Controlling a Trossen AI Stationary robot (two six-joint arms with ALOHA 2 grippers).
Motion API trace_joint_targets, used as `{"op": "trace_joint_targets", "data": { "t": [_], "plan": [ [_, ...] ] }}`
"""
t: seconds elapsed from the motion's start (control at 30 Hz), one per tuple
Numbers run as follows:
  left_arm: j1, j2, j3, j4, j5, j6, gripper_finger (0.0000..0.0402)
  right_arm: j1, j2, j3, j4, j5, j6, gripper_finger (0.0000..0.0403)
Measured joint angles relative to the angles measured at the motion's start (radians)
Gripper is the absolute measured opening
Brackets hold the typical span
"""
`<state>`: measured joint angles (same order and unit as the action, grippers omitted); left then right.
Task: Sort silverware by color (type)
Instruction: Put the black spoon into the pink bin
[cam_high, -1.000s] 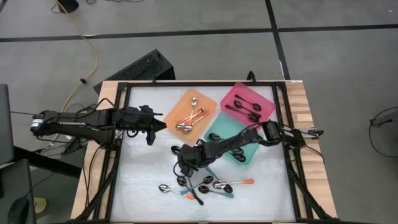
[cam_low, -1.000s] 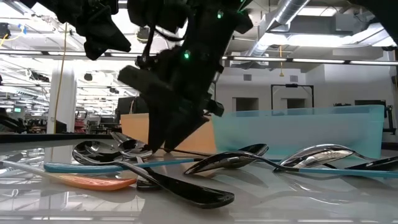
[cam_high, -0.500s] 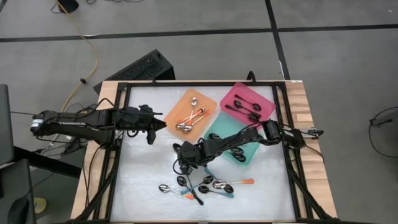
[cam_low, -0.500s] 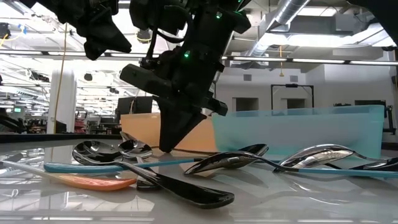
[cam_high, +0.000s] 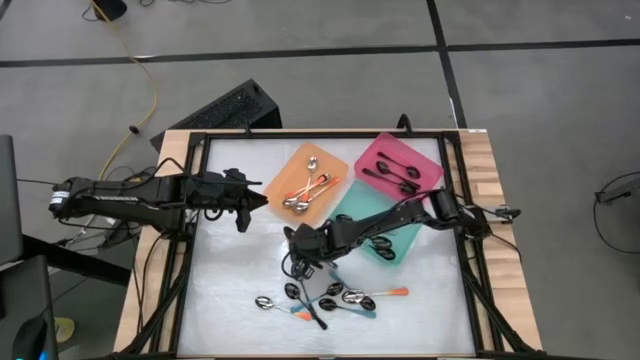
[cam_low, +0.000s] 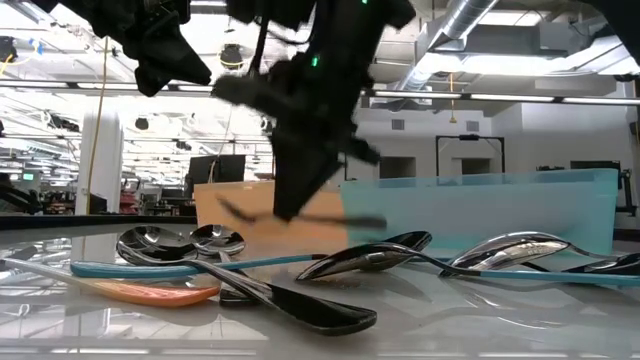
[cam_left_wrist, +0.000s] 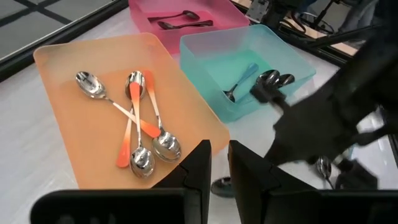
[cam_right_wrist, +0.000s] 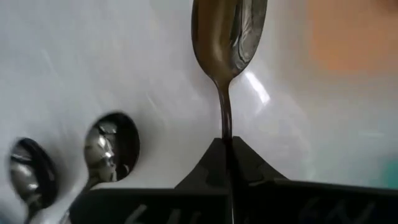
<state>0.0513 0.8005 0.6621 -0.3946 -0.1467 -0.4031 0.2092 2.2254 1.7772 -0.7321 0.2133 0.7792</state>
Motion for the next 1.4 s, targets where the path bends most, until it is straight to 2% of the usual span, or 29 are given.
{"op": "trace_joint_targets", "data": {
  "t": [0.3, 0.5, 0.6, 0.83, 1.0, 1.17, 1.4],
  "plan": [
    [0.0, 0.0, 0.0, 0.0, 0.0, 0.0, 0.0041, 0.0, -0.122, 0.002, -0.037, 0.048, -0.028, 0.0005],
    [0.0, 0.0, 0.0, 0.0, 0.0, 0.0, 0.0041, -0.001, -0.222, 0.004, -0.14, 0.083, -0.028, 0.0005],
    [0.0, 0.0, 0.0, 0.0, 0.0, 0.0, 0.0041, 0.004, -0.285, 0.004, -0.219, 0.094, -0.026, 0.0005],
    [0.0, 0.0, 0.0, 0.0, 0.0, 0.0, 0.0041, 0.036, -0.398, 0.004, -0.503, 0.2, 0.069, 0.0005],
    [0.0, 0.0, 0.0, 0.0, -0.006, 0.0, 0.0041, 0.068, -0.432, 0.005, -0.697, 0.24, 0.175, 0.0005],
    [0.0, 0.0, 0.0, 0.0, -0.064, 0.0, 0.0041, 0.098, -0.431, 0.001, -0.824, 0.261, 0.267, 0.0005],
    [0.0, 0.0, 0.0, 0.0, -0.077, 0.001, 0.0041, 0.113, -0.43, -0.07, -0.837, 0.266, 0.284, 0.0005]
  ]
}}
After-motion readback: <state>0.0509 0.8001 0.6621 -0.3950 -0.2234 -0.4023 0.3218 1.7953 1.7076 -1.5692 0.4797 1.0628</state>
